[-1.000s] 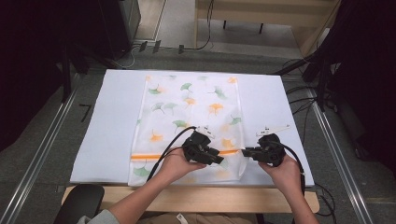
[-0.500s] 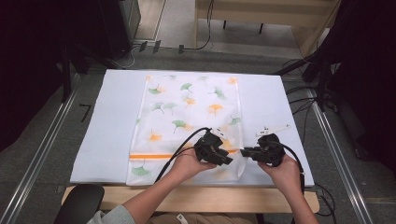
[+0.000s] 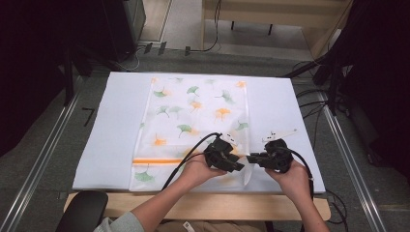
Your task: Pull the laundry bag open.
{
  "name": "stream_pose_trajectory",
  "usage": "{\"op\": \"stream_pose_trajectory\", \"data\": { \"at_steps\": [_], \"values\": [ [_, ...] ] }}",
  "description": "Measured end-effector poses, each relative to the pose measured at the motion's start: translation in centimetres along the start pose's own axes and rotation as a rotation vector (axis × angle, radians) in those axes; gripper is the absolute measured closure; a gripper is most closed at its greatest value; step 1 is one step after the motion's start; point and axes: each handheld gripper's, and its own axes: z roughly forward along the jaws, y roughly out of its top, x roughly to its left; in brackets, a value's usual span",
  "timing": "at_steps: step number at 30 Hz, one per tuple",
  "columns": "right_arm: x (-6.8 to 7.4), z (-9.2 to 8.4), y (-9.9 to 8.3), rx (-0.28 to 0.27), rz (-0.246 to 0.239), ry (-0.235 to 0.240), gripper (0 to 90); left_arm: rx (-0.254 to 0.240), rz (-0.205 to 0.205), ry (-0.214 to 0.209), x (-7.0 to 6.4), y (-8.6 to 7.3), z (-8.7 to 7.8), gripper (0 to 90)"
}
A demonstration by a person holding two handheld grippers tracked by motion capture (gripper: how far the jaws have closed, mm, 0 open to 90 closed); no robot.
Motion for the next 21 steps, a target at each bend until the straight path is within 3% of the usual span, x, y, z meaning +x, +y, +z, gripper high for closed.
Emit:
{"op": "stream_pose_trajectory", "data": {
  "at_steps": [14, 21],
  "values": [
    [0.3, 0.13, 0.16, 0.0, -0.006, 0.014, 85.4, -0.007, 0.012, -0.011, -0.18, 0.28, 0.58, 72.3],
    [0.32, 0.12, 0.19, -0.003, -0.004, 0.021, 85.4, -0.016, -0.025, -0.029, 0.26, 0.33, 0.38, 72.5]
  ]
}}
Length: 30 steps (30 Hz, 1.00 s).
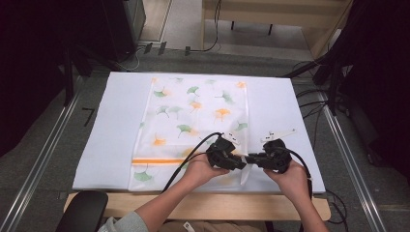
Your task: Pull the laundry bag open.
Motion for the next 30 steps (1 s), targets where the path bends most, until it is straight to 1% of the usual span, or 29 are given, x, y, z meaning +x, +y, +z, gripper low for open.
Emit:
{"op": "stream_pose_trajectory", "data": {
  "at_steps": [3, 5, 7, 9, 12, 16, 18, 20, 23, 27, 30],
  "values": [
    [-0.05, -0.02, 0.01, -0.002, 0.001, 0.005, 85.5, -0.007, -0.006, -0.003, 0.17, 0.0, -0.19, 73.9],
    [-0.03, -0.06, 0.01, -0.003, 0.001, 0.007, 85.6, -0.008, -0.02, -0.004, 0.25, 0.0, -0.27, 75.8],
    [0.01, -0.05, 0.0, 0.0, 0.001, 0.011, 85.6, -0.005, -0.022, 0.001, 0.28, -0.01, -0.31, 80.1],
    [0.11, -0.02, 0.04, 0.003, 0.0, 0.011, 85.6, 0.002, -0.027, -0.004, 0.4, -0.02, -0.36, 81.4],
    [0.18, 0.02, 0.06, 0.005, -0.003, 0.014, 85.6, -0.001, -0.034, 0.001, 0.37, 0.01, -0.35, 83.4],
    [0.14, 0.01, 0.03, 0.006, -0.001, 0.02, 85.6, 0.002, -0.033, 0.016, 0.21, 0.04, -0.33, 90.0],
    [0.09, 0.01, 0.01, 0.008, -0.004, 0.021, 85.6, 0.01, -0.043, 0.01, 0.26, 0.03, -0.33, 90.0],
    [0.07, 0.03, -0.02, 0.013, -0.002, 0.02, 85.5, 0.017, -0.048, 0.015, 0.33, 0.03, -0.35, 90.0],
    [0.06, 0.0, -0.03, 0.01, -0.002, 0.019, 85.5, 0.01, -0.063, 0.011, 0.46, 0.02, -0.41, 90.0],
    [0.1, -0.05, 0.0, 0.008, -0.004, 0.014, 85.5, 0.006, -0.062, 0.02, 0.41, 0.0, -0.35, 90.0],
    [0.13, -0.1, -0.01, 0.008, -0.003, 0.013, 85.5, 0.018, -0.067, 0.032, 0.47, 0.0, -0.37, 90.0]
  ]
}}
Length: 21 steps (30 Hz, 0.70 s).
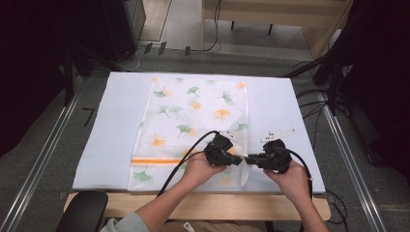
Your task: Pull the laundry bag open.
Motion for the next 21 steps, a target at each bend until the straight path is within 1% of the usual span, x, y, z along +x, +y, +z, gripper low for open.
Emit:
{"op": "stream_pose_trajectory", "data": {
  "at_steps": [6, 7, 8, 9, 10, 12, 13, 14, 16, 17, 19, 21],
  "values": [
    [0.0, 0.0, 0.0, -0.002, -0.001, 0.001, 85.5, 0.002, -0.01, 0.003, 0.1, -0.1, 0.0, 90.0],
    [0.0, 0.0, 0.0, -0.002, -0.001, 0.001, 85.5, 0.009, -0.012, 0.007, 0.1, -0.1, 0.0, 90.0],
    [0.0, -0.1, 0.0, -0.002, -0.001, 0.0, 85.5, 0.012, -0.024, 0.014, 0.2, -0.1, 0.0, 90.0],
    [0.0, -0.1, 0.0, 0.0, -0.004, -0.002, 85.5, 0.023, -0.024, 0.021, 0.3, -0.1, 0.0, 90.0],
    [0.0, -0.1, 0.0, 0.002, -0.005, -0.004, 85.5, 0.022, -0.028, 0.021, 0.4, -0.2, 0.0, 90.0],
    [0.0, -0.1, 0.0, 0.002, -0.01, -0.006, 85.5, 0.022, -0.044, 0.022, 0.7, -0.4, -0.2, 90.0],
    [0.0, -0.2, 0.0, 0.001, -0.004, -0.006, 85.5, 0.023, -0.045, 0.024, 0.9, -0.5, -0.3, 90.0],
    [0.0, -0.3, 0.0, -0.001, -0.002, -0.004, 85.5, 0.025, -0.056, 0.031, 1.1, -0.7, -0.5, 90.0],
    [-0.1, -0.4, 0.0, -0.007, -0.004, -0.002, 85.5, 0.023, -0.079, 0.021, 1.6, -1.0, -0.7, 90.0],
    [-0.1, -0.4, -0.1, -0.007, 0.0, 0.001, 85.4, 0.016, -0.089, 0.024, 1.8, -1.2, -0.9, 90.0],
    [-0.1, -0.4, -0.1, -0.006, -0.002, 0.0, 85.4, 0.02, -0.094, 0.022, 2.0, -1.5, -1.1, 90.0],
    [0.0, -0.3, 0.0, -0.002, -0.004, -0.001, 85.4, 0.029, -0.085, 0.032, 1.9, -1.6, -1.2, 90.0]
  ]
}}
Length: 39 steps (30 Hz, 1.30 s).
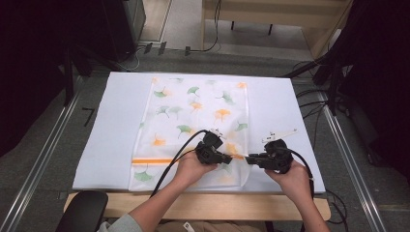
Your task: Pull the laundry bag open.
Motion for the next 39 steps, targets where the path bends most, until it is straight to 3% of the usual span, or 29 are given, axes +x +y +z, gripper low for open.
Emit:
{"op": "stream_pose_trajectory", "data": {
  "at_steps": [14, 21, 26, 33, 39],
  "values": [
    [-0.2, -0.1, -0.1, 0.001, 0.004, -0.003, 85.4, 0.009, -0.005, -0.01, -0.4, 0.1, -0.1, 90.0],
    [-0.3, -0.2, -0.1, -0.003, 0.003, 0.002, 85.3, 0.019, 0.014, 0.0, -0.5, -0.1, -0.6, 90.0],
    [-0.3, -0.2, -0.1, -0.001, 0.006, 0.003, 85.4, 0.033, -0.011, 0.02, 0.4, -0.3, -1.1, 90.0],
    [-0.4, -0.2, -0.2, -0.005, 0.009, 0.002, 85.2, 0.061, -0.012, 0.031, 1.6, -1.2, -2.7, 90.0],
    [-0.3, -0.1, -0.1, 0.002, 0.003, -0.001, 85.3, 0.042, -0.017, 0.022, 1.5, -1.7, -2.9, 90.0]
  ]
}}
